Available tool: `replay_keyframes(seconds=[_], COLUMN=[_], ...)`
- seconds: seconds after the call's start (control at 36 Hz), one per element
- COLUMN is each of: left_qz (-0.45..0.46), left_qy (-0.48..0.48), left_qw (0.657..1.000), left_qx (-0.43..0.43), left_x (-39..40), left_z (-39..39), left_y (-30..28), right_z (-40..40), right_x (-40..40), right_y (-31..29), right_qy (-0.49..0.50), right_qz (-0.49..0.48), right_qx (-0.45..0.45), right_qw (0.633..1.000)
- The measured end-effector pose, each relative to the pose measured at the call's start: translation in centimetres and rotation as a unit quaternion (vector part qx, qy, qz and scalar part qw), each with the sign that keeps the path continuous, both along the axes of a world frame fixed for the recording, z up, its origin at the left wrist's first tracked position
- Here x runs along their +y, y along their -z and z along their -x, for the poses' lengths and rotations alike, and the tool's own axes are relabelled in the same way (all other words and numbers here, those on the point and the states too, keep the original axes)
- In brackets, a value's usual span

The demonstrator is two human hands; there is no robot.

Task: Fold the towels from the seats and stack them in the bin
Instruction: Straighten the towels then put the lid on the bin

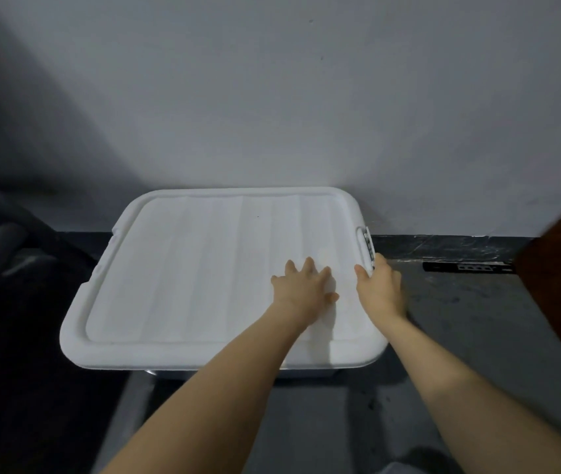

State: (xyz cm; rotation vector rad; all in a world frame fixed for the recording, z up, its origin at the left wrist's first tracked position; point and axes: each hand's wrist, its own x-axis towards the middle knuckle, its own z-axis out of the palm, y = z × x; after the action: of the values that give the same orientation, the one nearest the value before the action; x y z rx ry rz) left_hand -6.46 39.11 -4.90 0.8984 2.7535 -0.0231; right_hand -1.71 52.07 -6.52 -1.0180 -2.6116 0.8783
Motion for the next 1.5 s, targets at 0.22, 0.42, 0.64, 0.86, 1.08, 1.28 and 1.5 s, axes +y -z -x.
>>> replay_keyframes(seconds=[0.22, 0.42, 0.64, 0.86, 1.08, 1.28, 1.5], left_qz=[-0.006, -0.019, -0.103, -0.126, -0.116, -0.118, -0.229], left_qy=[-0.001, -0.008, -0.051, -0.129, -0.262, -0.335, -0.429], left_qw=[1.000, 1.000, 0.993, 0.983, 0.956, 0.934, 0.868], left_qx=[0.010, 0.013, -0.011, 0.035, 0.062, -0.038, -0.105], left_x=[-0.1, -0.4, -2.9, -11.8, -25.6, -31.4, -31.0], left_z=[0.0, 0.0, 1.3, 5.2, 10.8, 13.2, 14.9], left_y=[0.4, 0.2, -1.3, -2.6, -2.7, 0.6, 2.9], right_z=[0.2, 0.3, 1.0, 6.7, 14.1, 17.4, 17.5], right_x=[-0.3, -0.2, -2.8, -10.7, -23.4, -30.1, -30.7], right_y=[-0.8, -0.9, -0.8, -1.9, -2.1, 1.2, 2.4], right_qy=[-0.027, -0.050, -0.092, -0.251, -0.345, -0.358, -0.342], right_qz=[-0.155, -0.189, -0.208, -0.166, -0.122, -0.197, -0.236], right_qx=[-0.075, -0.080, -0.044, -0.019, 0.028, -0.028, -0.044], right_qw=[0.985, 0.977, 0.973, 0.953, 0.930, 0.912, 0.909])
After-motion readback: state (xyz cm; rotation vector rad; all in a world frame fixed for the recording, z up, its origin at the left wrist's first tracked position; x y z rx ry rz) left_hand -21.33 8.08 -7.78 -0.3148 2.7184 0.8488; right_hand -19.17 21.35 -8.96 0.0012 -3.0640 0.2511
